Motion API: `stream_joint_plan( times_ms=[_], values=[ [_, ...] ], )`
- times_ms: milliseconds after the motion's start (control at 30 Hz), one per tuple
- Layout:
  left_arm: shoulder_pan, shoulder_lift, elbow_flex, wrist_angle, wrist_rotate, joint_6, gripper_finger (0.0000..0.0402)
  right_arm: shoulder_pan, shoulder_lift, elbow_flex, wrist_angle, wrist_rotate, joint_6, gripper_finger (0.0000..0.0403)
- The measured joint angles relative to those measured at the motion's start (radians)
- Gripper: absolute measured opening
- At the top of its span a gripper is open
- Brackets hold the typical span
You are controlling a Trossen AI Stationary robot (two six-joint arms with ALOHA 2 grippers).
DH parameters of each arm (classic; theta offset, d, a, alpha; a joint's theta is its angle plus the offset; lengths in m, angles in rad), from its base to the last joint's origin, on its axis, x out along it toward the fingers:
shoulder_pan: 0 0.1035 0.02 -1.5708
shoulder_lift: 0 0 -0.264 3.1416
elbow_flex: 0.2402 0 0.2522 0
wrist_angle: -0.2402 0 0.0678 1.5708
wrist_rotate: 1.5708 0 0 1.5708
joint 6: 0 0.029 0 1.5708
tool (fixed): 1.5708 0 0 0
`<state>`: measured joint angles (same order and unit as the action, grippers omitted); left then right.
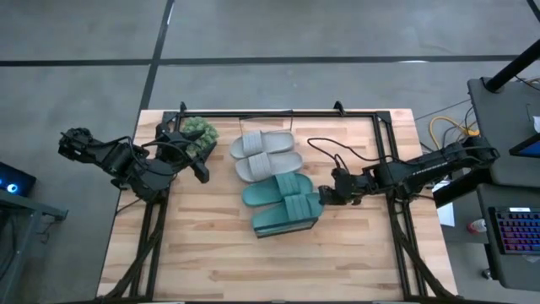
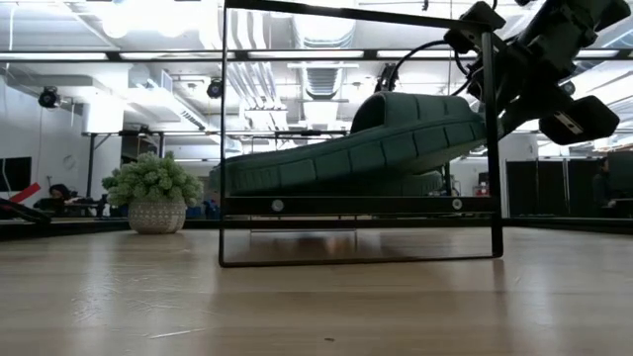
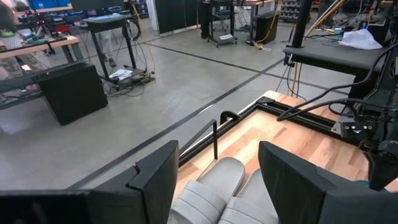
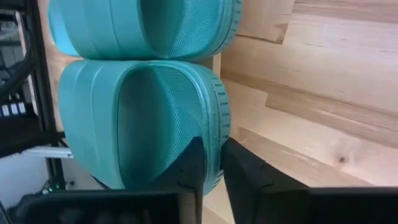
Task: Pick and place slides into the shelf
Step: Put the green slipper on the shelf
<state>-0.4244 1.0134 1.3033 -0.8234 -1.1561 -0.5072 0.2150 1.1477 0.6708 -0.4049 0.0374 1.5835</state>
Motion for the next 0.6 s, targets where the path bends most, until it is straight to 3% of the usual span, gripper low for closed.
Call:
stream_joint_plan(
  times_ms=[333, 600],
  values=[
    [0.000, 0.000, 0.000, 0.000, 0.000, 0.000, 0.0207, 0.001, -0.008, 0.021, -0.118, -0.036, -0.087, 0.0158],
    [0.000, -0.001, 0.000, 0.000, 0.000, -0.001, 0.0207, 0.001, -0.026, 0.053, -0.193, -0.042, -0.138, 0.0194]
  ],
)
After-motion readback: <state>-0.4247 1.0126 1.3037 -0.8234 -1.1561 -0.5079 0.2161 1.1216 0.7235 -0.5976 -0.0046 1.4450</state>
